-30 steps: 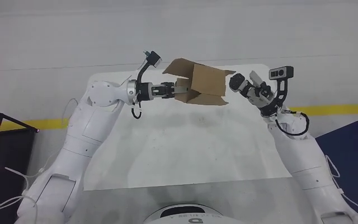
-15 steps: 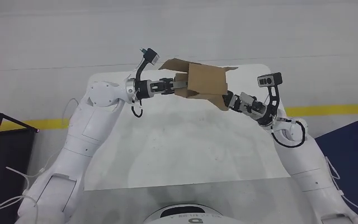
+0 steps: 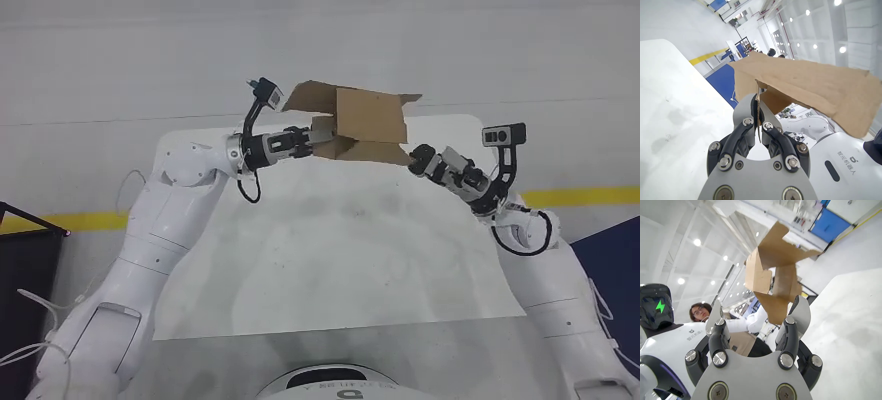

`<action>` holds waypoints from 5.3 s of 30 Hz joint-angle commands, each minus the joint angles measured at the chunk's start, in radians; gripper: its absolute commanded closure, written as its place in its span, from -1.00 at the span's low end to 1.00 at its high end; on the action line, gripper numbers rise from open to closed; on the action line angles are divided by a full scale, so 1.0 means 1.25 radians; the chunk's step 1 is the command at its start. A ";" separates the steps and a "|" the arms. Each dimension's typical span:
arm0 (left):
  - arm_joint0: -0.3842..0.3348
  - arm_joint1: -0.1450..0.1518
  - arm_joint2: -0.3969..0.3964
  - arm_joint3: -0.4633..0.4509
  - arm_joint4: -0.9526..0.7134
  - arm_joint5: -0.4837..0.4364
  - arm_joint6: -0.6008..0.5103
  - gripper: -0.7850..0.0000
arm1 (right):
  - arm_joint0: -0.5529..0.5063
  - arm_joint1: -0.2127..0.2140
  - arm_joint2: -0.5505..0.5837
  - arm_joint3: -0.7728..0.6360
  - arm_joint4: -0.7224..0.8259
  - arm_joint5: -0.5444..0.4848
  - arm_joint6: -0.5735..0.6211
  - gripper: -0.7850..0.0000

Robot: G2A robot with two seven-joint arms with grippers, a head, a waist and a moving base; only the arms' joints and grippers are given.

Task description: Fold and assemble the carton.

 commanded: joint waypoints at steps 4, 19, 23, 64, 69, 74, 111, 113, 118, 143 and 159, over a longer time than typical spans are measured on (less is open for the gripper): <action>0.001 -0.003 -0.003 0.013 -0.034 -0.009 -0.008 1.00 | -0.017 0.001 0.025 -0.026 -0.050 -0.018 -0.038 -0.71; -0.071 0.005 0.011 -0.084 0.067 -0.118 -0.155 1.00 | 0.002 -0.007 0.053 -0.009 -0.221 0.063 -0.269 -0.62; -0.096 0.021 0.009 -0.102 0.114 -0.114 -0.159 1.00 | -0.001 -0.005 0.069 -0.024 -0.235 0.054 -0.252 -0.80; -0.183 0.073 0.131 -0.034 0.193 -0.153 -0.120 1.00 | 0.082 0.003 0.016 -0.205 -0.852 0.177 -0.290 -0.95; -0.191 0.069 0.125 -0.001 0.193 -0.122 -0.077 1.00 | 0.072 0.004 -0.021 -0.252 -0.932 0.166 -0.263 -0.96; -0.190 0.064 0.132 0.004 0.194 -0.106 -0.047 1.00 | 0.047 0.006 -0.040 -0.303 -0.999 0.174 -0.253 -0.98; -0.139 0.064 0.033 0.055 0.050 -0.137 0.024 1.00 | -0.012 0.013 0.138 -0.203 -0.803 0.132 -0.404 -0.68; -0.126 0.066 0.019 0.054 0.013 -0.148 0.011 1.00 | -0.038 0.016 0.177 -0.199 -0.755 0.106 -0.404 -0.68; -0.130 0.070 0.008 0.072 0.035 -0.127 0.006 1.00 | -0.089 0.020 0.241 -0.193 -0.626 0.064 -0.398 -1.00; -0.039 0.024 0.141 -0.009 -0.183 -0.233 -0.040 1.00 | -0.094 0.011 0.190 -0.178 -0.792 0.115 -0.473 -1.00; -0.075 0.089 0.223 -0.072 0.032 -0.401 0.129 1.00 | -0.064 0.015 0.180 -0.207 -0.689 0.002 -0.395 -1.00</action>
